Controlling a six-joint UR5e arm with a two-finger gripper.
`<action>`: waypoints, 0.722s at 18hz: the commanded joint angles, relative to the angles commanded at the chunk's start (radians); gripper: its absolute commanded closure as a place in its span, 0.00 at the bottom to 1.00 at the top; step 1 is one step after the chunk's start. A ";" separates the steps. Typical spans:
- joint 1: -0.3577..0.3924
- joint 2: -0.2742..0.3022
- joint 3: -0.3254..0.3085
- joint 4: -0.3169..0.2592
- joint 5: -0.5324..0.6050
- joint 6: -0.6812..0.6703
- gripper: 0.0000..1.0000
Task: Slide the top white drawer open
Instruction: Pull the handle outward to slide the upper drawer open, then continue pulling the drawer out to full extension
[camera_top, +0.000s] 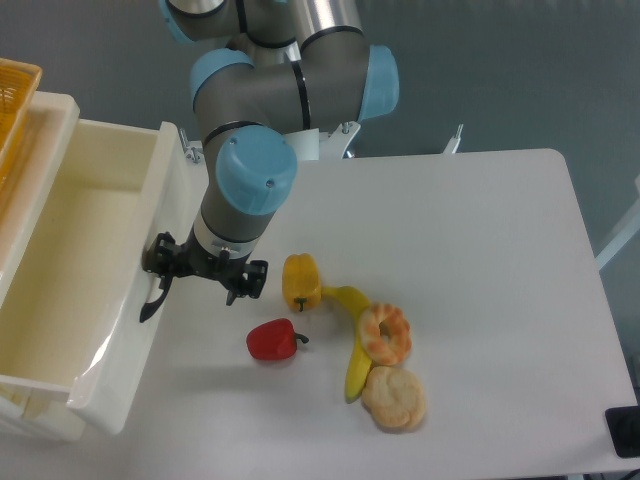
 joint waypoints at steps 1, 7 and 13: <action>0.006 0.002 0.000 0.000 0.000 0.002 0.00; 0.044 0.002 0.002 0.000 0.000 0.032 0.00; 0.069 0.003 0.003 0.000 0.000 0.043 0.00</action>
